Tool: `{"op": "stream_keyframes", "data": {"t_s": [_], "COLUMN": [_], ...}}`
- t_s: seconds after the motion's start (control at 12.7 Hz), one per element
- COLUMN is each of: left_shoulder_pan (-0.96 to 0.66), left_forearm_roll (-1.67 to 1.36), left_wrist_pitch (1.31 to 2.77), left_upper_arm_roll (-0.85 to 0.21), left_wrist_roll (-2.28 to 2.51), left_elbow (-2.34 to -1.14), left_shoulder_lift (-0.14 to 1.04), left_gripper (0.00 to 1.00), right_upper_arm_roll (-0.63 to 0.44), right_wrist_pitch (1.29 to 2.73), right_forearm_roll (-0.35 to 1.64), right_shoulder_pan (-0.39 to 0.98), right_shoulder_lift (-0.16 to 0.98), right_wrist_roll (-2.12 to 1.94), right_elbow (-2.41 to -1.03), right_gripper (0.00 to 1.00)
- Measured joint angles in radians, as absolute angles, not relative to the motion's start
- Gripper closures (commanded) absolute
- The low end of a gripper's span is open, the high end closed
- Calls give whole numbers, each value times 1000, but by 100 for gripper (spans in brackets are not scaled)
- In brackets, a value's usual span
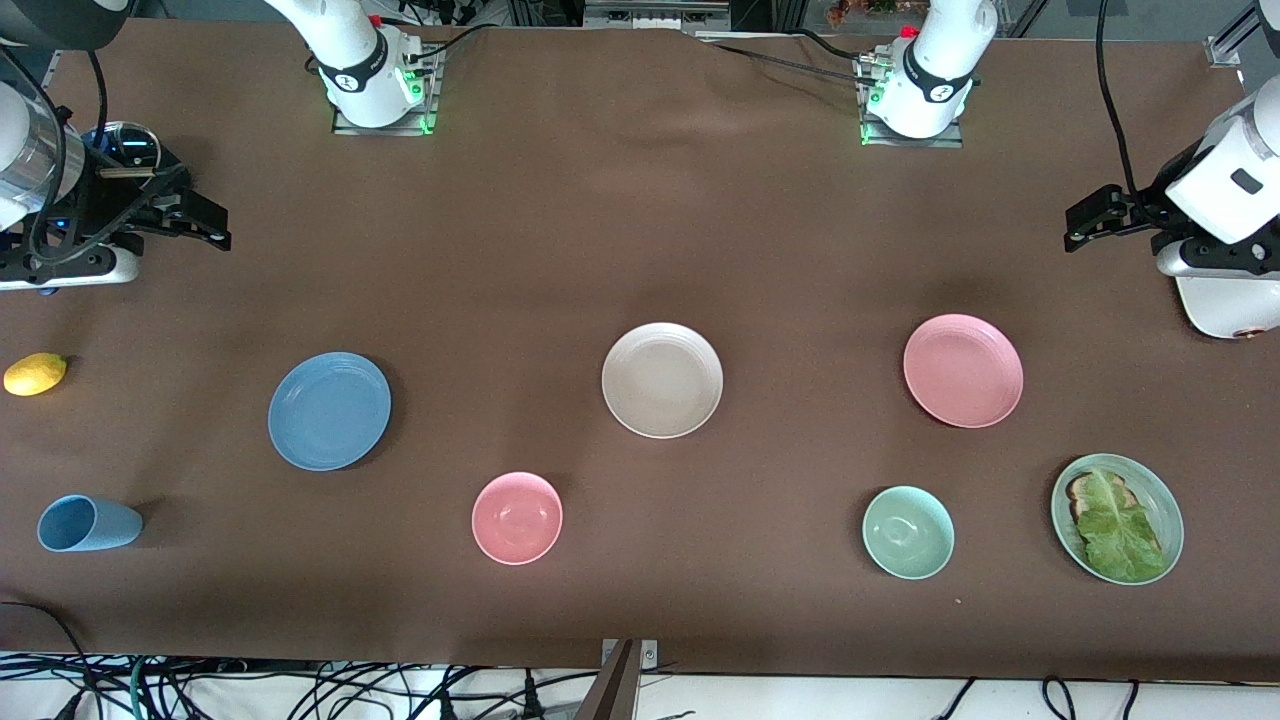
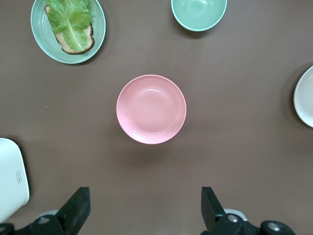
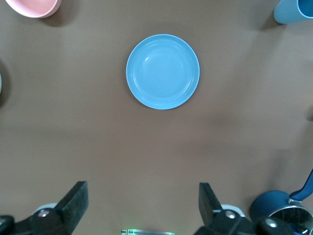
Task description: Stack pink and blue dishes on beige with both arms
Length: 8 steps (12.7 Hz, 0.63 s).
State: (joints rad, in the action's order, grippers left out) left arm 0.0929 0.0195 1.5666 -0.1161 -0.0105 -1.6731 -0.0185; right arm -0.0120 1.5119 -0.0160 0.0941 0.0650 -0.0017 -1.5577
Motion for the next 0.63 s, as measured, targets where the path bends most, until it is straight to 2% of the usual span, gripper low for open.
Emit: {"op": "stream_keyframes", "data": {"t_s": [0.63], "left_shoulder_pan": [93], "left_forearm_roll": [20], "left_wrist_pitch": [1570], "left_upper_arm_roll": [-118], "left_wrist_roll": [-10], "left_elbow": [-1673], "left_shoulder_lift": [-18], "left_gripper": [0], "right_upper_arm_roll": [-8], "right_wrist_pitch": [1523], "right_forearm_roll": [-16], "right_shoulder_pan": [95], "right_shoulder_lift": [64], "right_wrist_roll": [-2], "right_elbow": [-1559], "right_gripper": [0]}}
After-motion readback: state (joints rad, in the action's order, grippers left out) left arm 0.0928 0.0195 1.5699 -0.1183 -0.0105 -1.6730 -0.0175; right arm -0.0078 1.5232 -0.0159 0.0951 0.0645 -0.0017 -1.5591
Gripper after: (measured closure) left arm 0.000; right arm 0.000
